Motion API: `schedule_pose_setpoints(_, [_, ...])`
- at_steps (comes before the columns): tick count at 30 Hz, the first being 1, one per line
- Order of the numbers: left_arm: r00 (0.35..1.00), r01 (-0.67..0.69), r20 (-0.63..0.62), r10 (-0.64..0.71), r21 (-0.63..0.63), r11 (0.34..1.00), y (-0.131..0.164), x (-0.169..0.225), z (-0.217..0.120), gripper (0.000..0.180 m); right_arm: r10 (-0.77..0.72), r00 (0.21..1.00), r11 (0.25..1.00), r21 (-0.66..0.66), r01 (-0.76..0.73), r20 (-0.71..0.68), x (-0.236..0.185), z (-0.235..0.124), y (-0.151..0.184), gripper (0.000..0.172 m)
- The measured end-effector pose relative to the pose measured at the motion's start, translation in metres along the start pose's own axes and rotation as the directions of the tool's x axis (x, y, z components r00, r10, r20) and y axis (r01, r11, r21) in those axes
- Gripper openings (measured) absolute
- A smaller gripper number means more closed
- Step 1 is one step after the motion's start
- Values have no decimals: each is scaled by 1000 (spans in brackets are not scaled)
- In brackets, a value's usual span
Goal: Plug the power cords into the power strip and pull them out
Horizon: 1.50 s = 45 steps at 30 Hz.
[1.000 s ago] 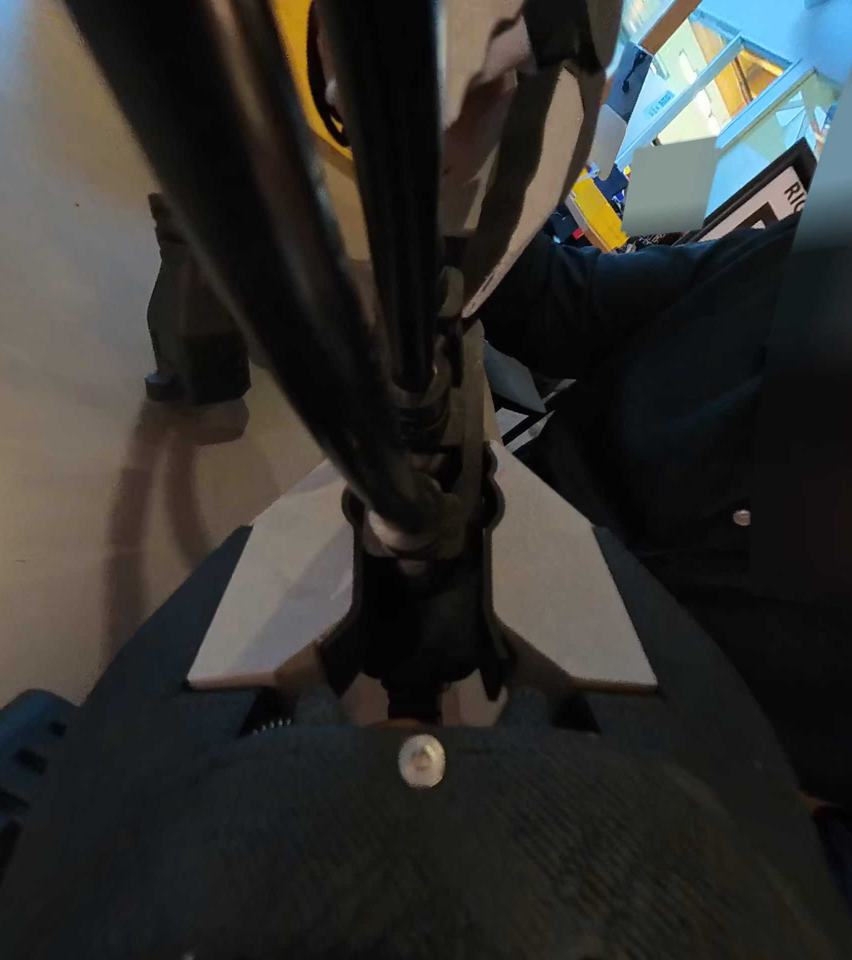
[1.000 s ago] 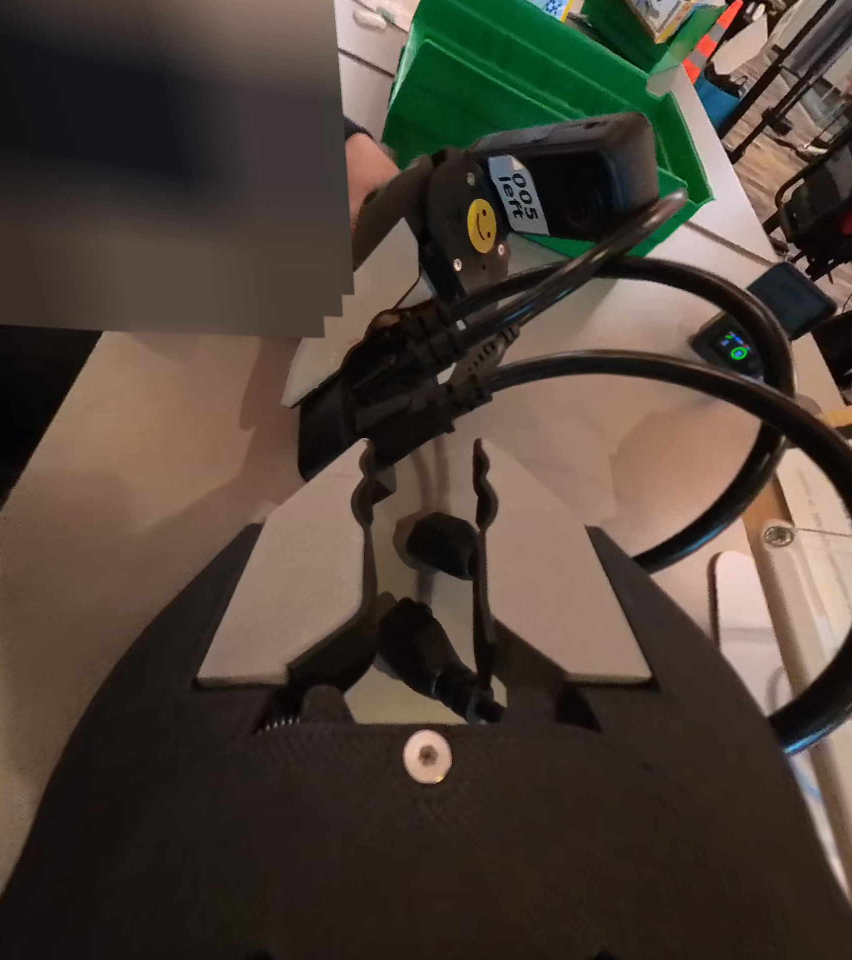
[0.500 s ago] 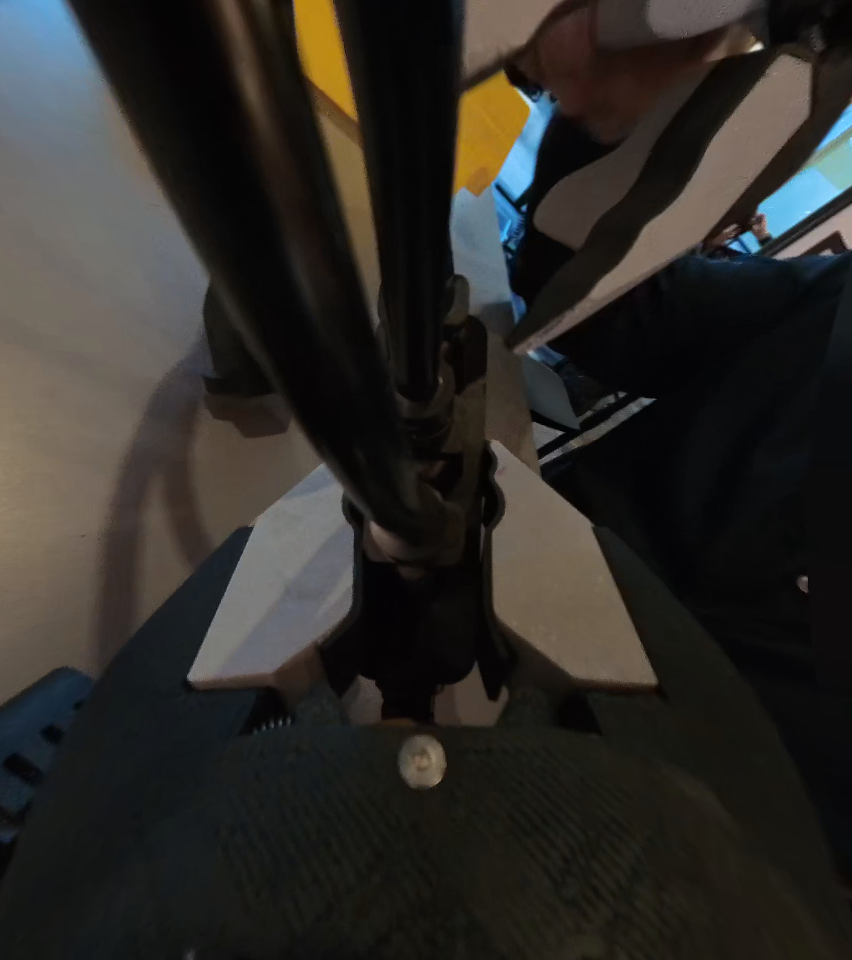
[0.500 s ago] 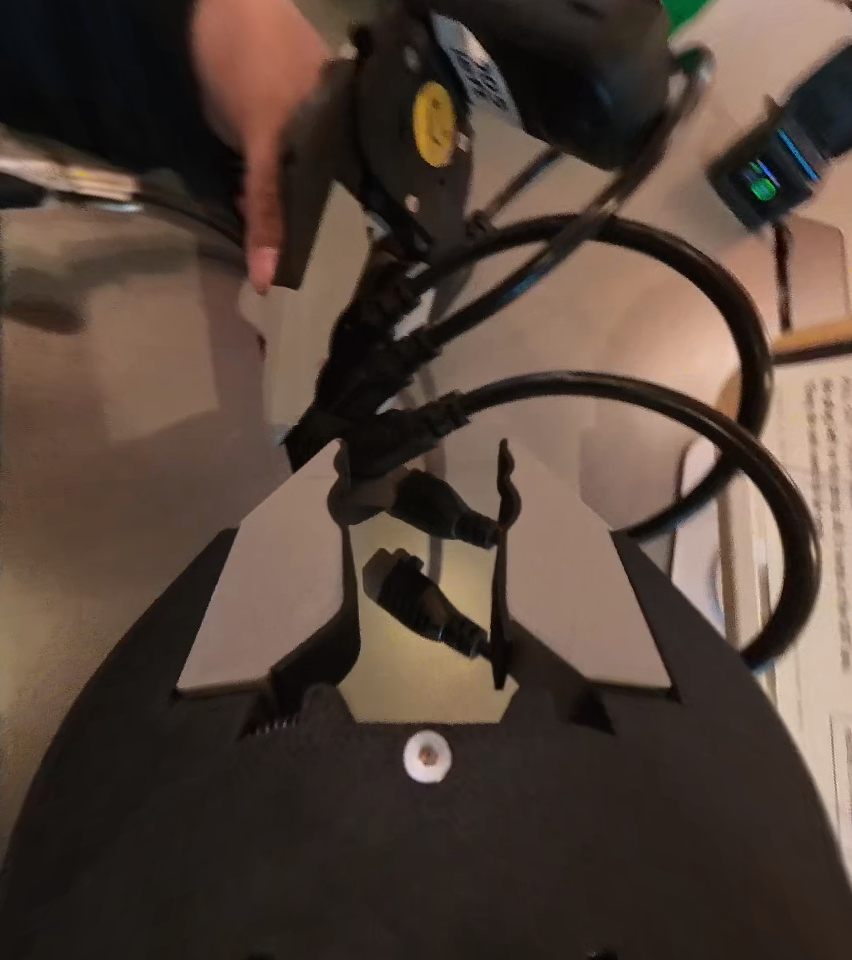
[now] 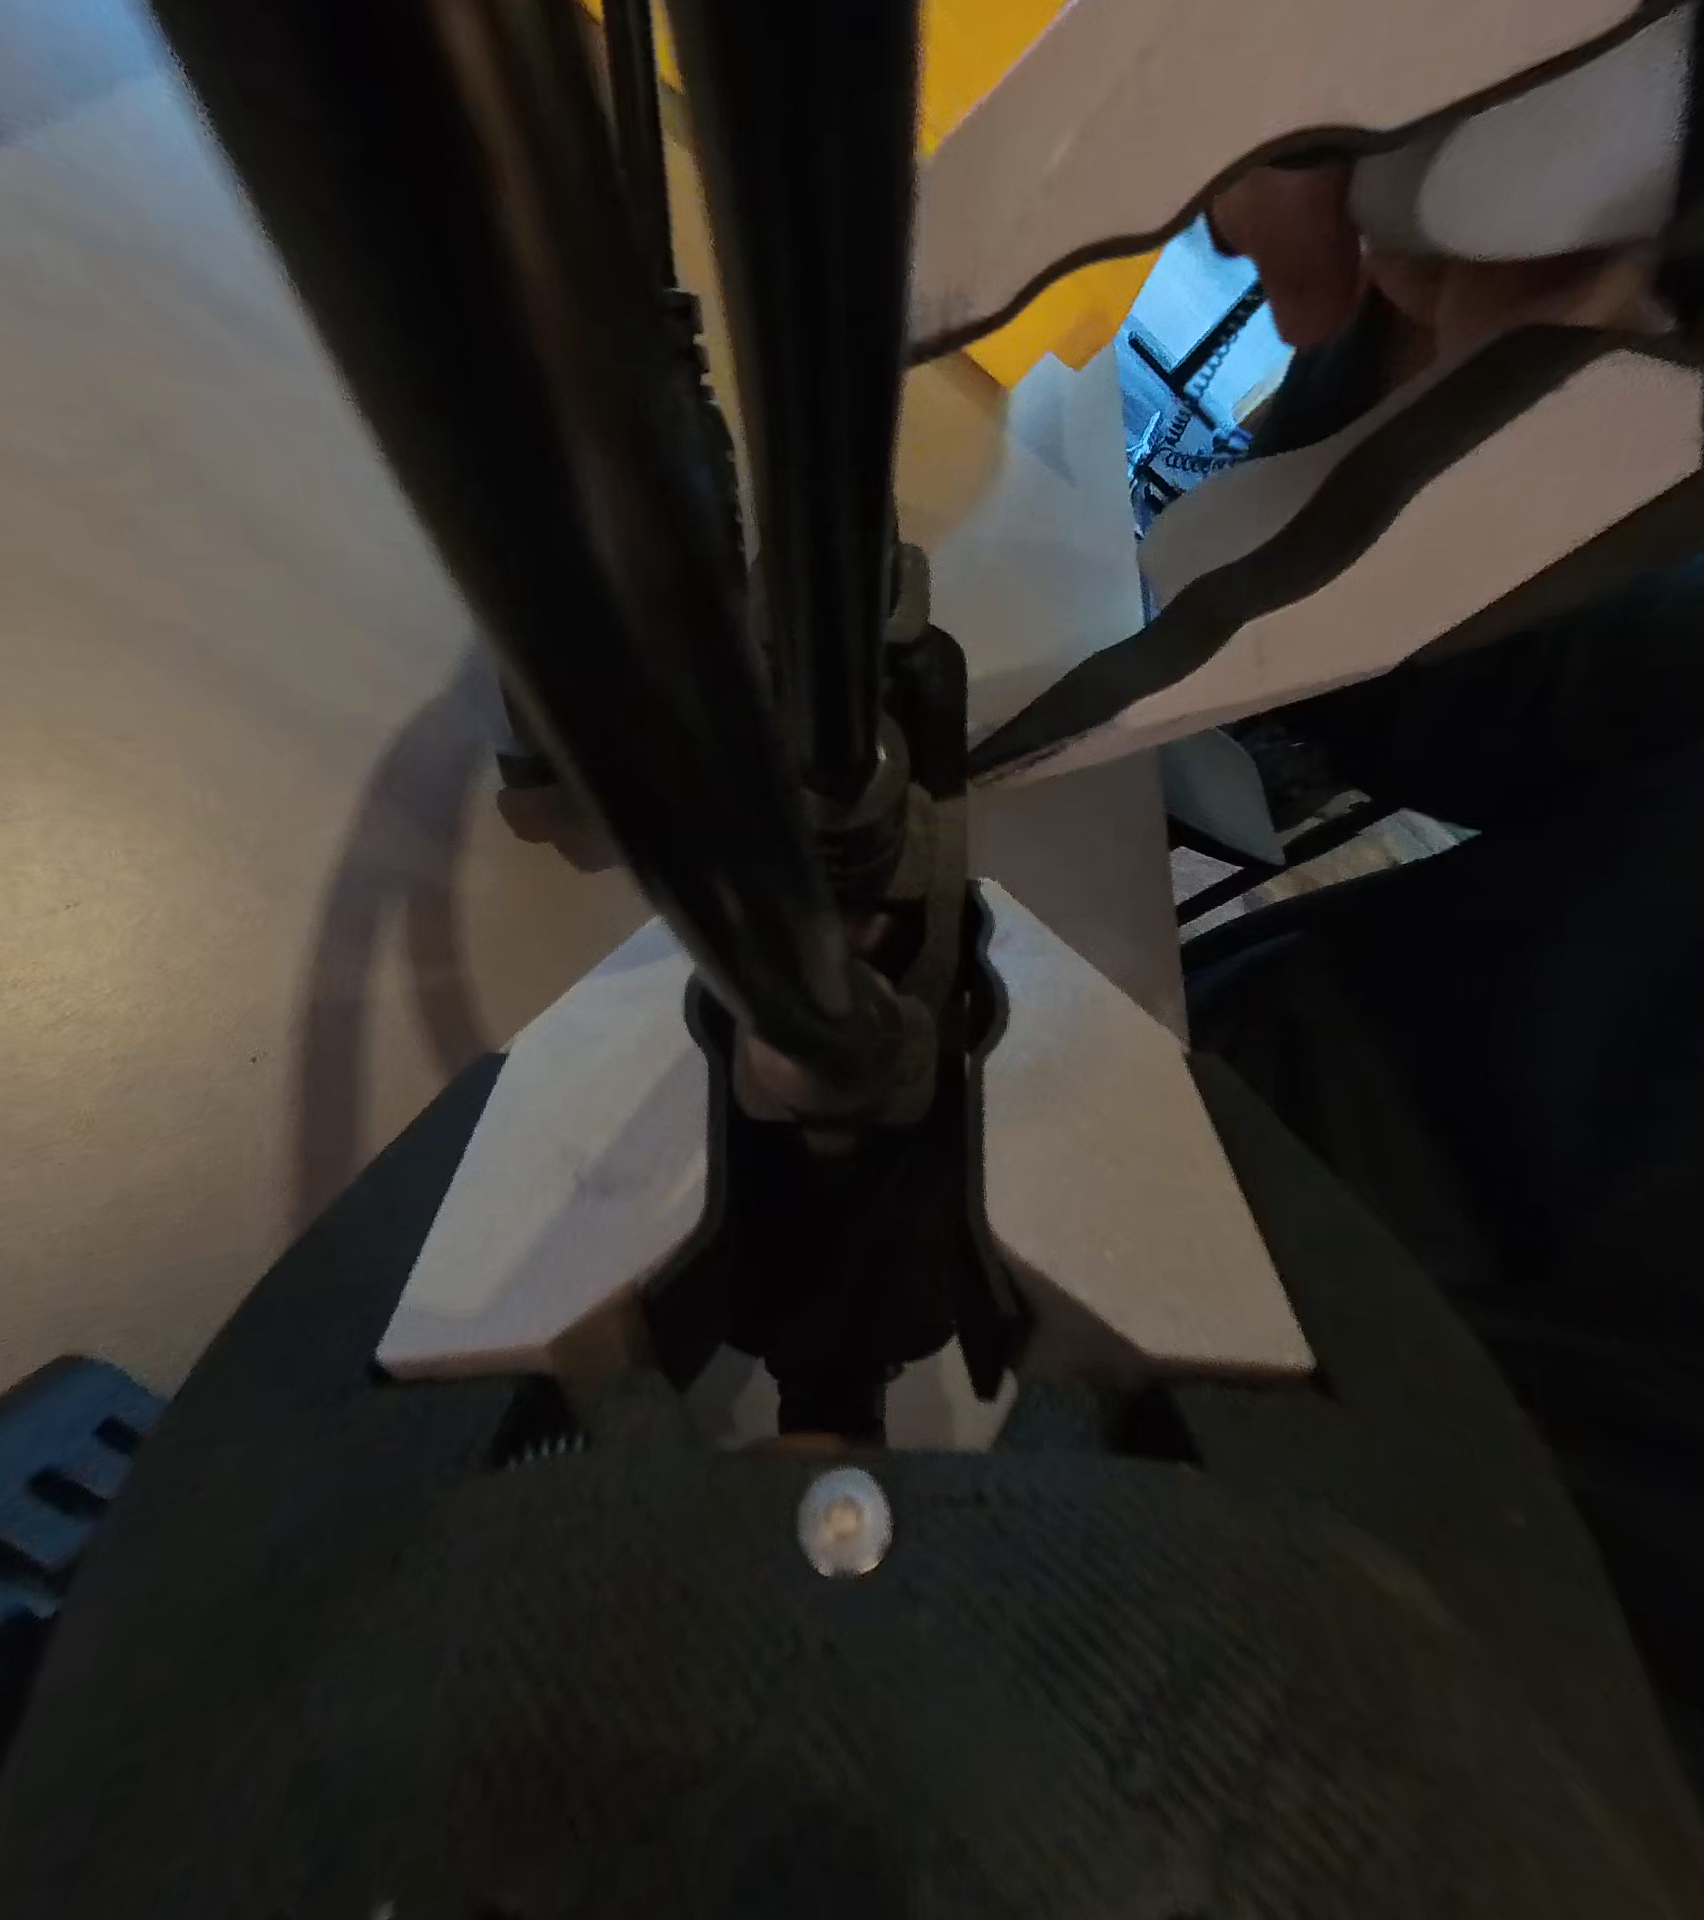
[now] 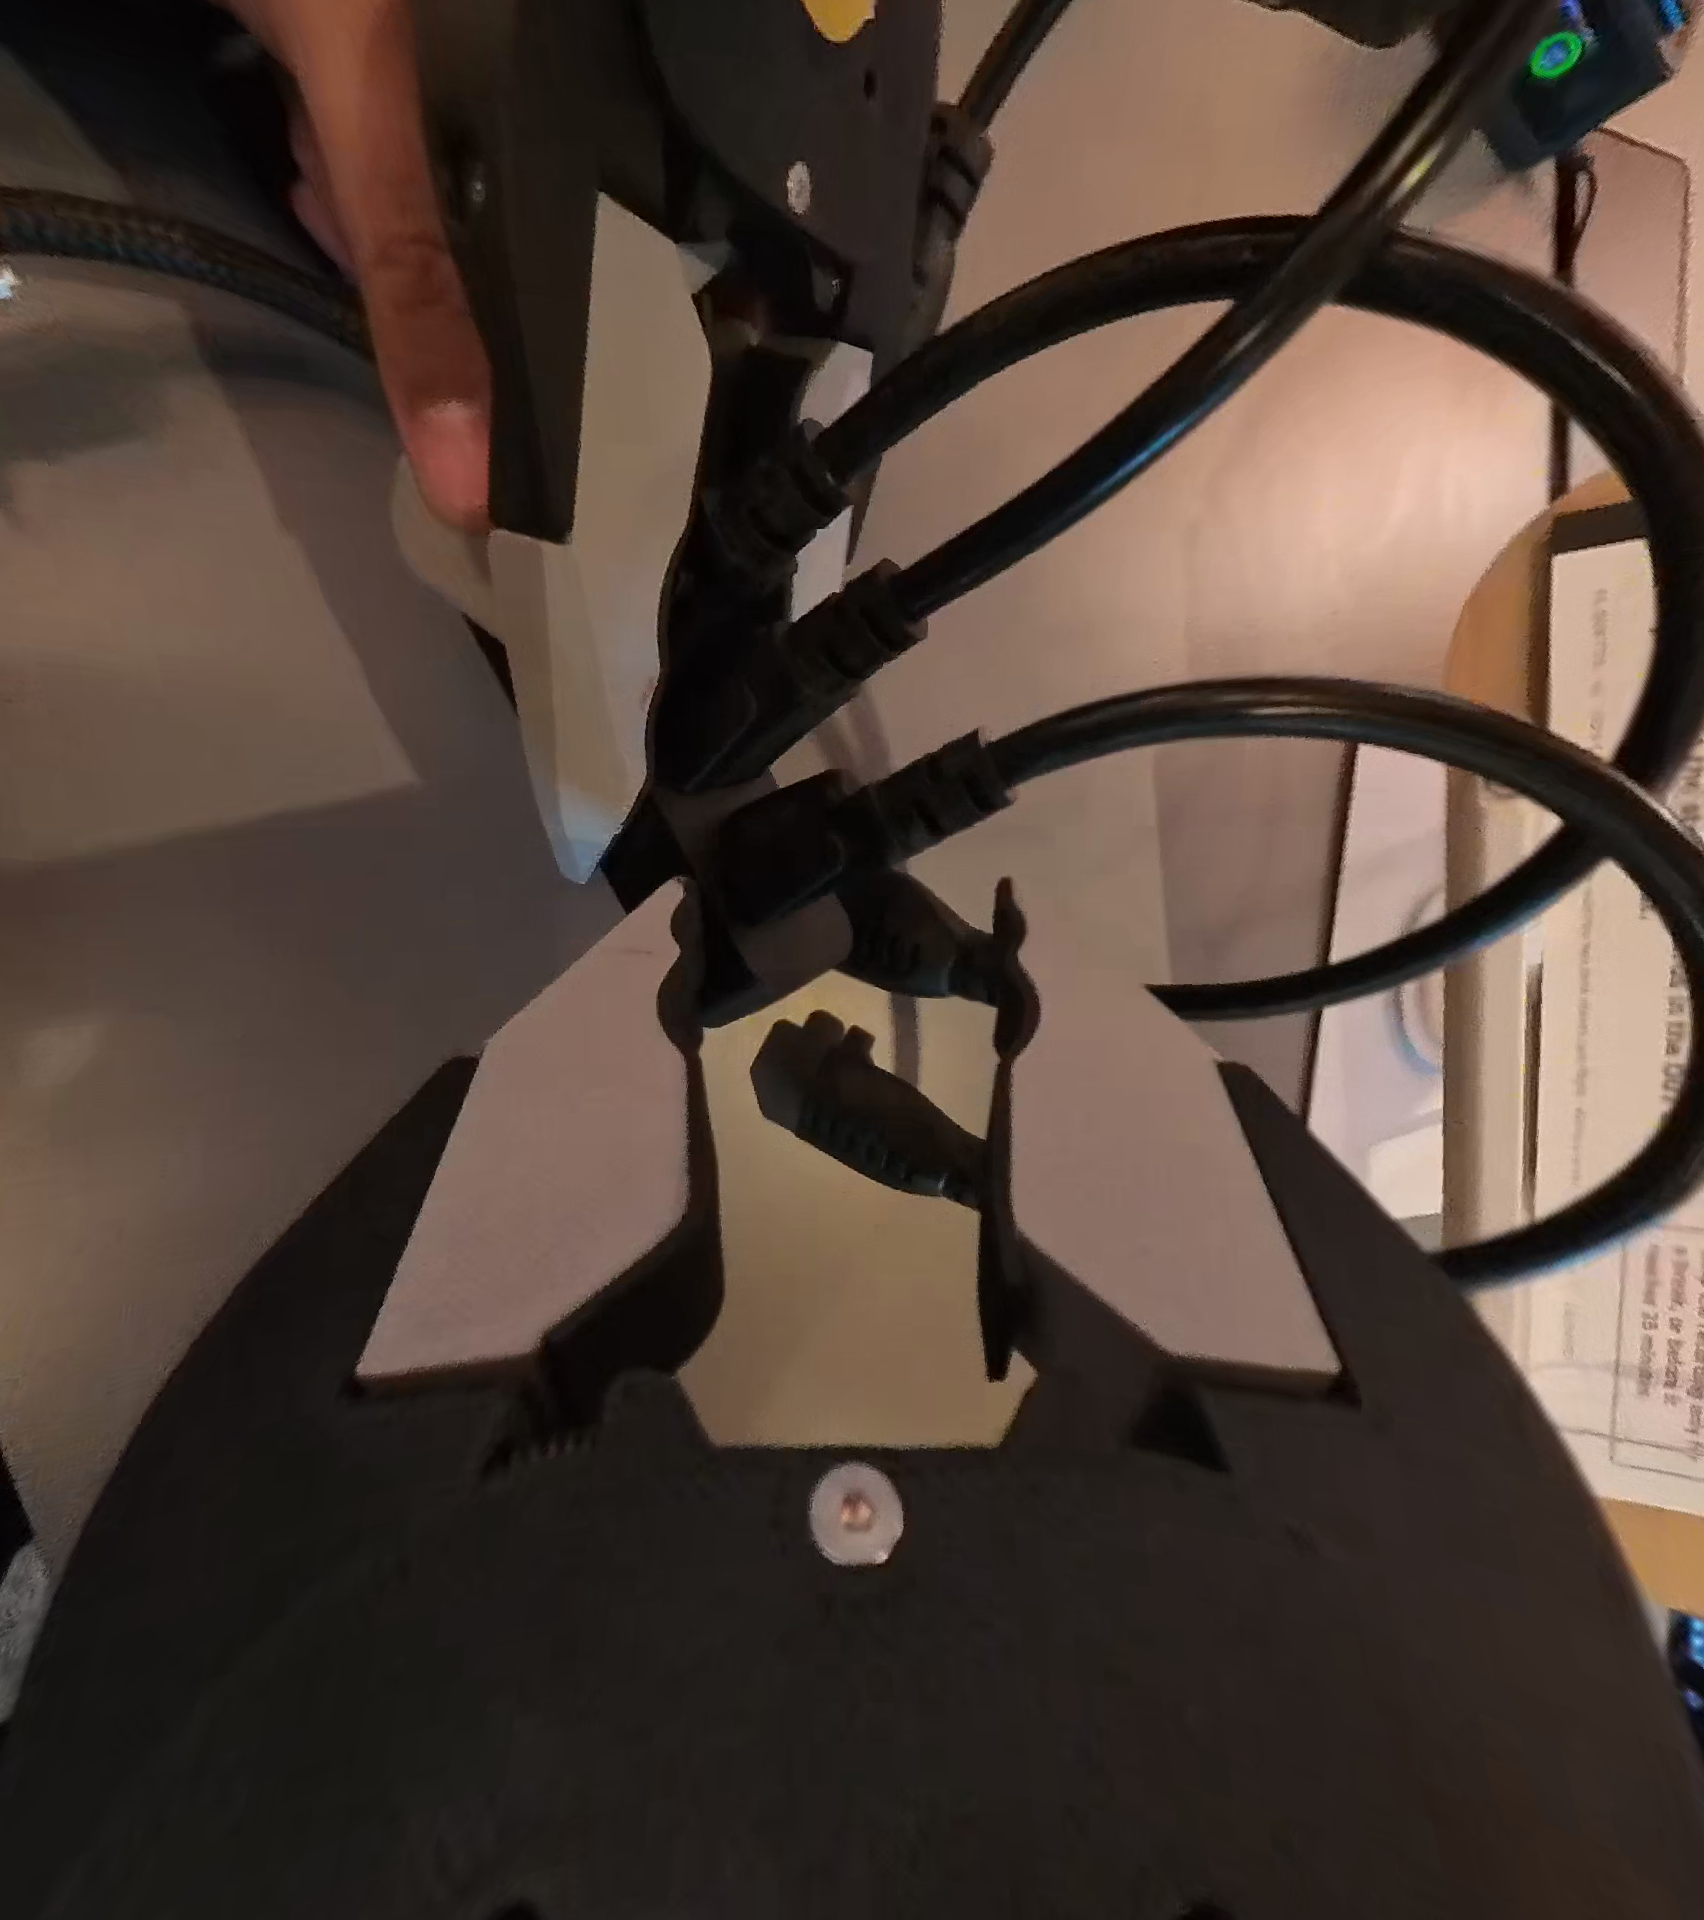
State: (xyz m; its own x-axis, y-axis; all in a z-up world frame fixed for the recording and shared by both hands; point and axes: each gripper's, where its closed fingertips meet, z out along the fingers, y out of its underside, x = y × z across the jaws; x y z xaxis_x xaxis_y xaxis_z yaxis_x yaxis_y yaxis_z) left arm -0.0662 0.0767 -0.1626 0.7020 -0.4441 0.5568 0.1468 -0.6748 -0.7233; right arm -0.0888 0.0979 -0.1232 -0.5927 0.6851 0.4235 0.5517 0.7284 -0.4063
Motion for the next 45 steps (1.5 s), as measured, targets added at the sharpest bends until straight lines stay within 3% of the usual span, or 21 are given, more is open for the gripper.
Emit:
schedule_pose_setpoints(14, [999, -24, 26, 25, -20, 999, 2, -1, 1, 42, 120, 985, 989, 77, -129, 121, 3, 6, -4, 52])
schedule_pose_setpoints(21, [999, -26, 38, 27, -32, 999, 4, -2, 1, 42, 43, 996, 999, 9, -44, 79, 3, 9, 4, 51])
schedule_pose_setpoints(26, [997, -49, 56, 53, -65, 997, 9, -3, 4, 42, -248, 969, 966, -74, 248, 15, -2, 9, 0, 51])
schedule_pose_setpoints(30, [997, -52, 49, 56, -72, 996, 10, -1, 5, 42, -328, 943, 934, -132, 333, 56, -2, 8, 4, 50])
schedule_pose_setpoints(36, [994, -24, 100, 33, -91, 996, 13, -11, 3, 43, -338, 941, 921, -195, 337, 30, 4, 21, 10, 49])
schedule_pose_setpoints(45, [992, -58, 105, 70, -115, 992, 17, -8, 4, 42, -297, 954, 955, -31, 296, -45, -4, 19, 8, 48])
